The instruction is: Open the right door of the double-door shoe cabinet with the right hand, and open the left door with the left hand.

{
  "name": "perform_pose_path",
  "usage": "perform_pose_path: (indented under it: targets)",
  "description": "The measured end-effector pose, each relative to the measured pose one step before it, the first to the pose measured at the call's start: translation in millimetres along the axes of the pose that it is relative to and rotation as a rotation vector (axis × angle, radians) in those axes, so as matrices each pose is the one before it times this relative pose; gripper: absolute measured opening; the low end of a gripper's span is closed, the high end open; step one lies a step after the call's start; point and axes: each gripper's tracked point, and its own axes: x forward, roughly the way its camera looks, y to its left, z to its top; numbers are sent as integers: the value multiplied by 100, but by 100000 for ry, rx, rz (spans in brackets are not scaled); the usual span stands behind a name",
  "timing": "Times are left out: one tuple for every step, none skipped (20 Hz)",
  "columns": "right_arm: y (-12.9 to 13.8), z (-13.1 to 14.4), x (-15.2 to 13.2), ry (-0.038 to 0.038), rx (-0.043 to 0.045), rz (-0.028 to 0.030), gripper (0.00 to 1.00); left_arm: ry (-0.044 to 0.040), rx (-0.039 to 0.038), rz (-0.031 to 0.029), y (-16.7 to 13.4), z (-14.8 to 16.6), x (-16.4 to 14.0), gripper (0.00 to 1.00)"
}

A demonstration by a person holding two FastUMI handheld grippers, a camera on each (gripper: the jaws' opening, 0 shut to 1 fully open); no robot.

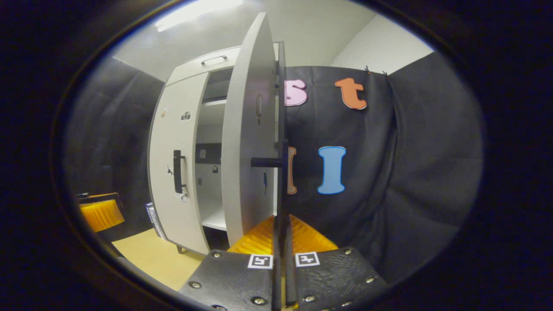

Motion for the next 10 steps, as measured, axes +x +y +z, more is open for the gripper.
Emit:
perform_pose_path:
  targets:
    - [23,82,62,-759,-1259,-312,5,-5,268,497,160,19,21,96]
    - [75,-33,25,-5,-753,133,5,78,223,389,16,-81,136,96]
    - [-725,139,-128,-885,-973,-2328,5,-102,216,558,120,28,148,96]
    - [-344,418,-129,-1182,-886,-1006,8,-168,90,633,168,-27,76,96]
    - [-71,-211,-260,-453,418,-53,13,-451,41,544,155,71,86,96]
    - [-150,-32,-315,306,1182,6,22,-390,71,434,134,46,188,96]
    - [-657,82,-359,67,936,-1347,26,-418,236,614,215,118,160,96]
    - [-767,295,-473,-628,461,-1575,47,-257,574,1109,299,70,135,96]
    - [-342,338,-489,-638,913,-69,60,-414,550,1094,382,17,13,96]
    - [-28,439,-640,-682,1769,446,72,-246,449,814,333,-21,118,96]
